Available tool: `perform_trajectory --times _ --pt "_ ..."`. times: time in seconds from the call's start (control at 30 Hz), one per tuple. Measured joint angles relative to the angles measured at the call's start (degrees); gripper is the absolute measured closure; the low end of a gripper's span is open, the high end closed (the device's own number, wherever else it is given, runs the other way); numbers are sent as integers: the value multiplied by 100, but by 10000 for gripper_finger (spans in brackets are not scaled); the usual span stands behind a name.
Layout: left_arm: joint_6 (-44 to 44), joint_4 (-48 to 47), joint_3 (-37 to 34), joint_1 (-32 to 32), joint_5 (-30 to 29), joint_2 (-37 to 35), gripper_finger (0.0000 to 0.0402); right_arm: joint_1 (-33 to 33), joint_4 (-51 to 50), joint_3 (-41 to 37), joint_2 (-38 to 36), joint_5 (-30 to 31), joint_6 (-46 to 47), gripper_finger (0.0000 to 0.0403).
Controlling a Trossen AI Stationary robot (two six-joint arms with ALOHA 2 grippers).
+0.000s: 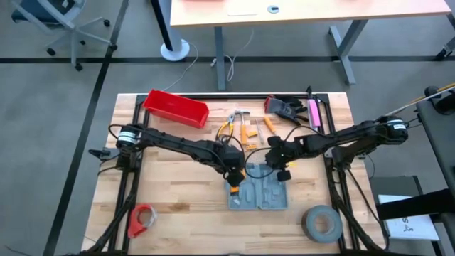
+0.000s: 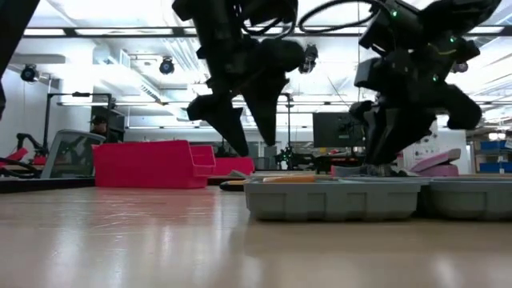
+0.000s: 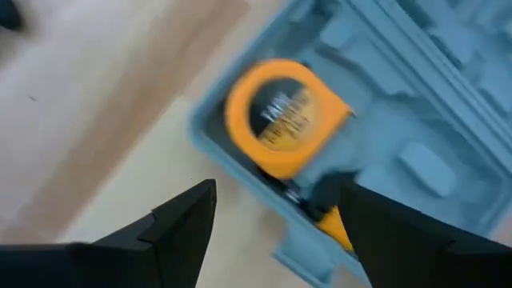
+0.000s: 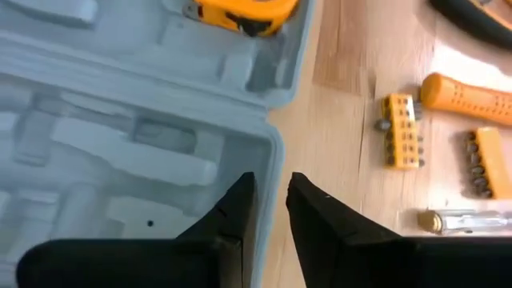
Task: Prefit tool cases
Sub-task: Remove the yellow tape measure from the prefit tool case to the table
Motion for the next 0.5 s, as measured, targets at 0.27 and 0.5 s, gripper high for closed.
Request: perform_trajectory --times 0.27,0.5 --pt "-524 205 -2 -390 131 11 129 333 -553 460 -2 -57 83 330" --pt "-774 765 2 -614 588 340 140 574 -1076 540 -2 -492 298 339"
